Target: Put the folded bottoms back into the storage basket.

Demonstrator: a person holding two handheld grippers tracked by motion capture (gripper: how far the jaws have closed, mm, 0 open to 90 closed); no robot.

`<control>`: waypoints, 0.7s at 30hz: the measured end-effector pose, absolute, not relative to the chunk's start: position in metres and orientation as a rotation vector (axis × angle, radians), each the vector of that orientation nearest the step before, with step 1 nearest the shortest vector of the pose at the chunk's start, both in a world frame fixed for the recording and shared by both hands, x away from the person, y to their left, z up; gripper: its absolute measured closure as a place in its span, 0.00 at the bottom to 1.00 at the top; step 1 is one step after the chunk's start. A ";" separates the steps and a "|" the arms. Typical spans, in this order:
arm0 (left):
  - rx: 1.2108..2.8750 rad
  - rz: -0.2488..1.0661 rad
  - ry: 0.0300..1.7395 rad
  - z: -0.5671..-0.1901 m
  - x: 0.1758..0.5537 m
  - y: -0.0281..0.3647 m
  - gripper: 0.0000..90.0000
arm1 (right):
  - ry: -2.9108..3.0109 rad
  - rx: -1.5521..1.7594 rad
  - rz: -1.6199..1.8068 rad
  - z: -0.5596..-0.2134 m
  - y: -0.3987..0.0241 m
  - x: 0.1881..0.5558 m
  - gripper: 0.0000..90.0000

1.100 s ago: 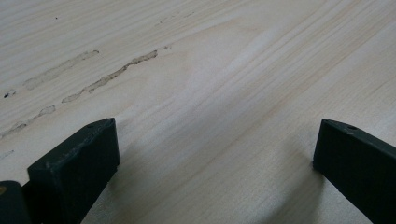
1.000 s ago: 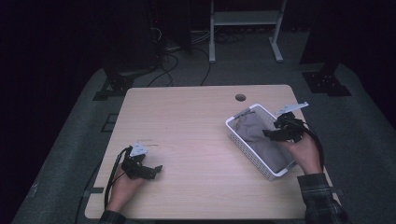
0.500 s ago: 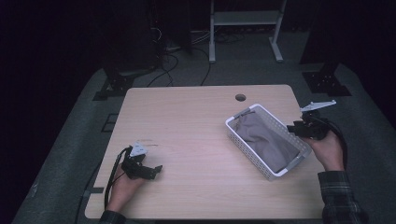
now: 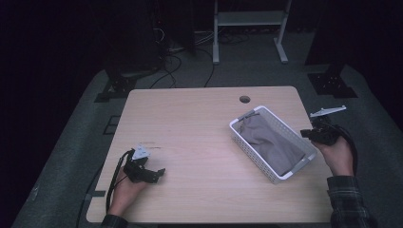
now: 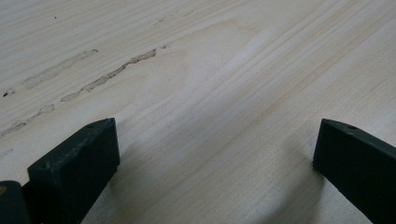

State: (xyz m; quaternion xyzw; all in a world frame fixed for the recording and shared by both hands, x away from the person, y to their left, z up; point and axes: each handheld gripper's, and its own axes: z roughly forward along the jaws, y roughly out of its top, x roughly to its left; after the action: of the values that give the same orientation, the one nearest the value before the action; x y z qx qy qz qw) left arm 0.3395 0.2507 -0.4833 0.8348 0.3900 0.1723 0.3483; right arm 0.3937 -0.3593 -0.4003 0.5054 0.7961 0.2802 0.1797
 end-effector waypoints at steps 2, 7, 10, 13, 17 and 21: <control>2.164 0.446 1.010 -0.483 0.339 0.251 0.00 | 2.259 1.432 0.784 -0.404 -0.359 0.392 1.00; 2.164 0.445 1.012 -0.483 0.339 0.251 0.00 | 2.268 1.429 0.812 -0.407 -0.356 0.386 1.00; 2.164 0.446 1.012 -0.483 0.339 0.251 0.00 | 2.289 1.408 0.834 -0.409 -0.349 0.382 1.00; 2.164 0.446 1.011 -0.483 0.339 0.251 0.00 | 2.308 1.385 0.819 -0.409 -0.341 0.379 1.00; 2.165 0.446 1.011 -0.483 0.339 0.251 0.00 | 2.337 1.353 0.834 -0.408 -0.331 0.374 1.00; 2.165 0.446 1.010 -0.483 0.339 0.251 0.00 | 2.361 1.317 0.835 -0.408 -0.317 0.368 1.00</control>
State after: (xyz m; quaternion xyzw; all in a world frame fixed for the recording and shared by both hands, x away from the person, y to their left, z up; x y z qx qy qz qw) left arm 0.3388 0.2506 -0.4833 0.8351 0.3895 0.1720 0.3482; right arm 0.3676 -0.3173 -0.4083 0.4598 0.8243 0.2914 0.1554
